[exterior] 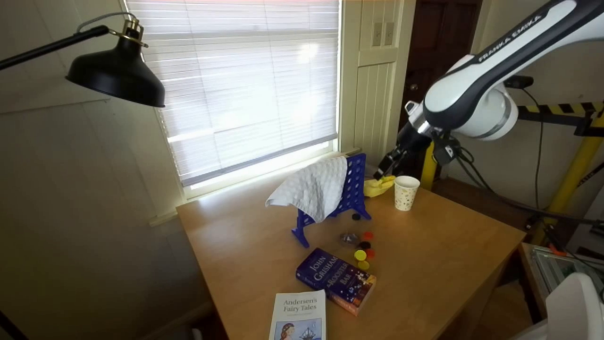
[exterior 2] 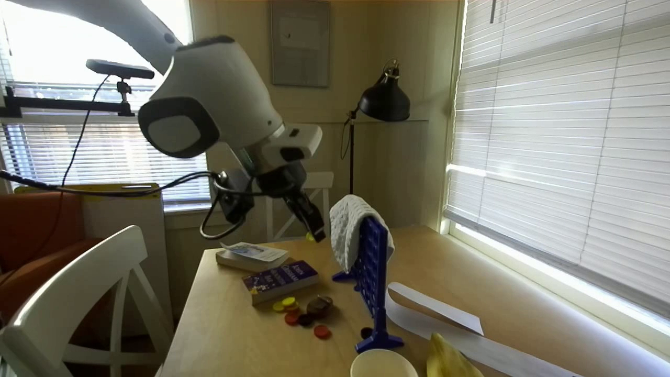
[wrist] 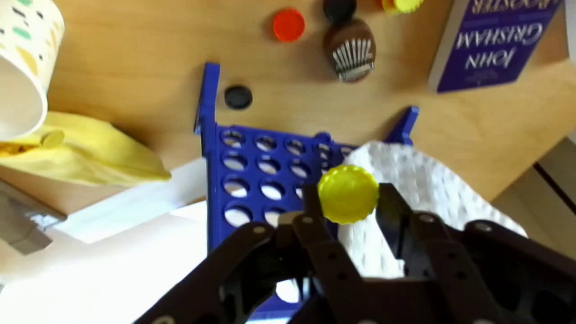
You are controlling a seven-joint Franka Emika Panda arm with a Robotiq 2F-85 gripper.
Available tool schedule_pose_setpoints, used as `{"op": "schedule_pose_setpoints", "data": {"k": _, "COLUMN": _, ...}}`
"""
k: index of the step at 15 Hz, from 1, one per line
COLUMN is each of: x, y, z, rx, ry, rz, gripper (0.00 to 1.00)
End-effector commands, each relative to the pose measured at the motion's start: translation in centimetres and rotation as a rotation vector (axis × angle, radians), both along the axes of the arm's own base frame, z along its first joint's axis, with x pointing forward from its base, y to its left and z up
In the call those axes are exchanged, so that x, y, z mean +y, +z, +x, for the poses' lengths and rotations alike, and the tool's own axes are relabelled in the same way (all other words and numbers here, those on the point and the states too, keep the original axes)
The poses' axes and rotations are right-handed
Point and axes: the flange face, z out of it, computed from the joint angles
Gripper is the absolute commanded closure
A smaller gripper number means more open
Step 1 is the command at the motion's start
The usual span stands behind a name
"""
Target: Put one yellow ring inside the last line of the blue object
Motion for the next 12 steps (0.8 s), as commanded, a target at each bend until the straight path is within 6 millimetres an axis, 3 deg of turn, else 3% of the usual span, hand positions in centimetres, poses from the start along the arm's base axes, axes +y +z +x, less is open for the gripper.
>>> {"op": "schedule_pose_setpoints", "data": {"k": 1, "x": -0.5, "y": 4.9, "z": -1.3, "rx": -0.181, "ry": -0.078, "rz": 0.01, "gripper": 0.89}}
{"op": "schedule_pose_setpoints", "data": {"k": 7, "x": -2.0, "y": 9.4, "z": -1.2, "rx": -0.393, "ry": -0.271, "rz": -0.031, "gripper": 0.89}}
{"op": "schedule_pose_setpoints", "data": {"k": 12, "x": -2.3, "y": 10.2, "z": -0.2, "rx": -0.424, "ry": -0.328, "rz": -0.096, "gripper": 0.89}}
